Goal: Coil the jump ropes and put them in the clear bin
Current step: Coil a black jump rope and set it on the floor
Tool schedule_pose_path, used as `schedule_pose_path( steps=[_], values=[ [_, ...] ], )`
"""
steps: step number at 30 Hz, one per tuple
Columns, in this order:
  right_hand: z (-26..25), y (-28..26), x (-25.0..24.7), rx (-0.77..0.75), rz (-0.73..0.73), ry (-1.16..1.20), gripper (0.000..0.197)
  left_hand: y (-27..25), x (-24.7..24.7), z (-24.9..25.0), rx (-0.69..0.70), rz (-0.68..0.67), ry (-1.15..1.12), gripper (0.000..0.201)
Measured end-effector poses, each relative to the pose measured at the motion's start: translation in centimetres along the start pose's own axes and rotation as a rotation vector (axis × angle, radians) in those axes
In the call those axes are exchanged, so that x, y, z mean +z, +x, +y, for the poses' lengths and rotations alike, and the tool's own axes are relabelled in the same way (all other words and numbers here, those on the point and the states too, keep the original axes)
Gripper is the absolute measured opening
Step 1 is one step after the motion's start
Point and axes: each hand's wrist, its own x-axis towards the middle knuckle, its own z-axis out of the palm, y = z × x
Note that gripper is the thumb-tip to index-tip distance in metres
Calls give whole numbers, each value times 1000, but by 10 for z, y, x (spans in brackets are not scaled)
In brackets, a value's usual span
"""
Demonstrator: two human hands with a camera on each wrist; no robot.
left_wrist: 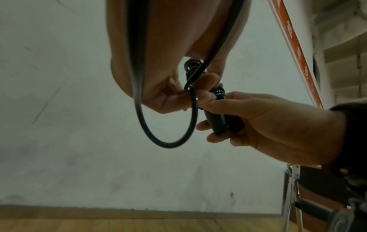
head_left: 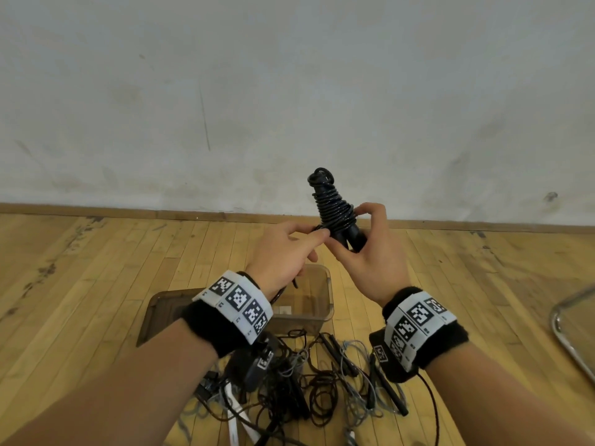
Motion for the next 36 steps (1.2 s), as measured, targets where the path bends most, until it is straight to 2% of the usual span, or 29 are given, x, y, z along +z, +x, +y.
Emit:
schedule_pose_path(
  steps=[5,8,11,14,17,20,23,28,32,36],
  values=[
    [-4,0,1,-10,-31,122,56,-2,1,1,22,-43,-26,40],
    [-5,-2,4,8,-100,254,57,-2,4,1,-5,-28,-100,39],
    [-7,-2,4,65,-211,405,66,0,3,-2,7,-20,-104,33],
    [-13,-1,-2,179,-333,581,49,2,1,-4,-2,-47,-122,34],
    [-16,0,-6,288,-379,685,34,5,0,-5,-46,-74,-138,39],
    [-15,0,-5,232,-356,645,37,6,0,-6,-41,-83,-131,37],
    [-12,0,-4,137,-330,548,45,8,-1,-9,-34,-64,-46,45],
    [-8,1,-3,66,-279,435,58,8,-5,-5,-60,-141,5,55],
    [-4,1,-2,64,-227,338,66,8,-5,-5,-92,-165,-46,47],
    [-3,2,-3,92,-206,236,75,6,-6,0,-62,-81,-77,31]
  ],
)
